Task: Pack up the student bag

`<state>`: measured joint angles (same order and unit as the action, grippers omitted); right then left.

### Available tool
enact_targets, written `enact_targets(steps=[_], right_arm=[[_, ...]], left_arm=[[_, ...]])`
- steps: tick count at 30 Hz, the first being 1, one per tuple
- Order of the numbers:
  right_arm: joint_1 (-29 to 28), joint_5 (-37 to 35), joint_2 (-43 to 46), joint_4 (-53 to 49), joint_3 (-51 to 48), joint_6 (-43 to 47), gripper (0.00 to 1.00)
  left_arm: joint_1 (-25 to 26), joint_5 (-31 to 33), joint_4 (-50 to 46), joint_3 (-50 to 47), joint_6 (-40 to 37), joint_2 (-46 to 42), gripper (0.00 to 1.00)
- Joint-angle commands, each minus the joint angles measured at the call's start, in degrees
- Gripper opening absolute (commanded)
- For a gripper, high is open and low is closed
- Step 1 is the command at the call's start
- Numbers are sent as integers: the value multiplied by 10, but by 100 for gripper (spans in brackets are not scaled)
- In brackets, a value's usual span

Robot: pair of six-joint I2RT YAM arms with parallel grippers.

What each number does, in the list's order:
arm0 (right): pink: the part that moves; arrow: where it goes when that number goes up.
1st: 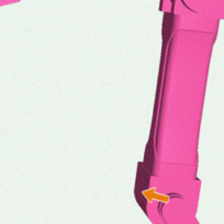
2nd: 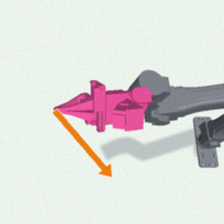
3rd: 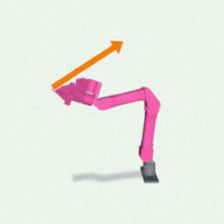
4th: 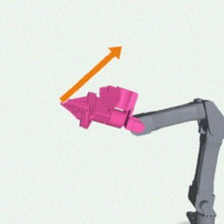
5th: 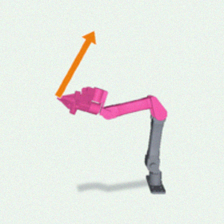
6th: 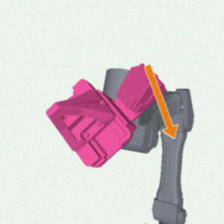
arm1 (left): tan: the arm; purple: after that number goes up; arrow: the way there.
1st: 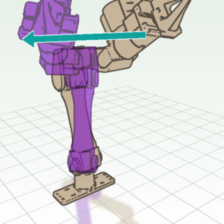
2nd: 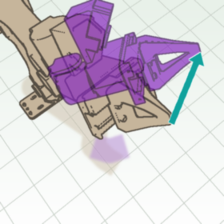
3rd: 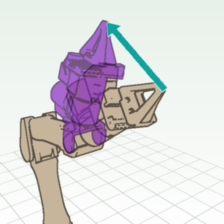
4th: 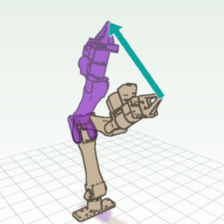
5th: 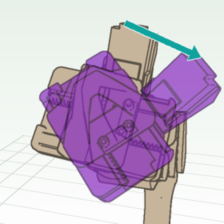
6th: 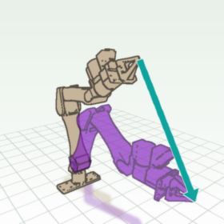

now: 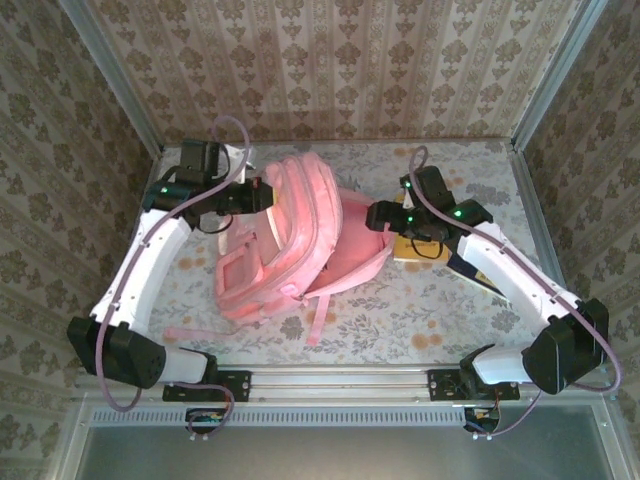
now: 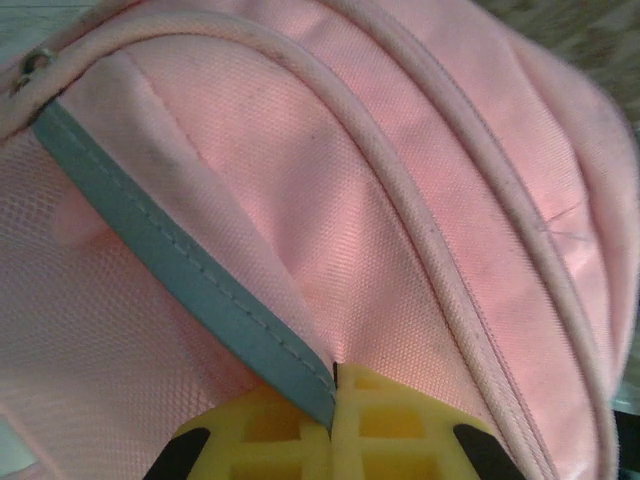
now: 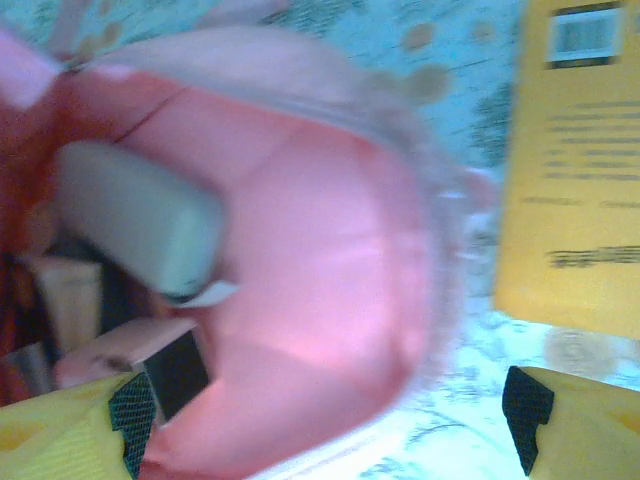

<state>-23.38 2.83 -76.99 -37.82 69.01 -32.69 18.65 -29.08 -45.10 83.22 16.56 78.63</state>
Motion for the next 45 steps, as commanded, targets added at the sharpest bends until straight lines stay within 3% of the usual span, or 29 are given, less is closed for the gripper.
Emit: enact_targets(steps=[1,4,10,12,14,18,23,29,32,39,45], right_arm=[[21,-80,3,-43,-16,12,93],[49,-104,-1,-35,-23,10,94],[108,-109,-58,-8,-27,3,95],[125,-111,-93,-1,-19,-2,95],[145,-100,-129,8,-10,-3,95],[193,-70,-193,29,10,-5,95],[239,-20,-249,57,33,1,93],[273,54,-303,87,55,13,93],[282,91,-320,98,59,17,93],[285,134,-341,110,64,23,90],[284,174,-342,133,44,12,86]], left_arm=[[25,207,-60,38,-55,36,0],[56,260,-86,66,-66,77,0],[53,218,-53,55,-45,113,0],[54,186,-50,64,-34,130,23],[57,155,-26,60,-14,130,39],[99,150,1,100,3,136,55],[169,126,59,163,14,184,58],[192,8,215,178,143,321,59],[195,-10,263,193,200,393,59],[208,-29,260,293,227,533,56],[215,-41,264,318,253,589,55]])
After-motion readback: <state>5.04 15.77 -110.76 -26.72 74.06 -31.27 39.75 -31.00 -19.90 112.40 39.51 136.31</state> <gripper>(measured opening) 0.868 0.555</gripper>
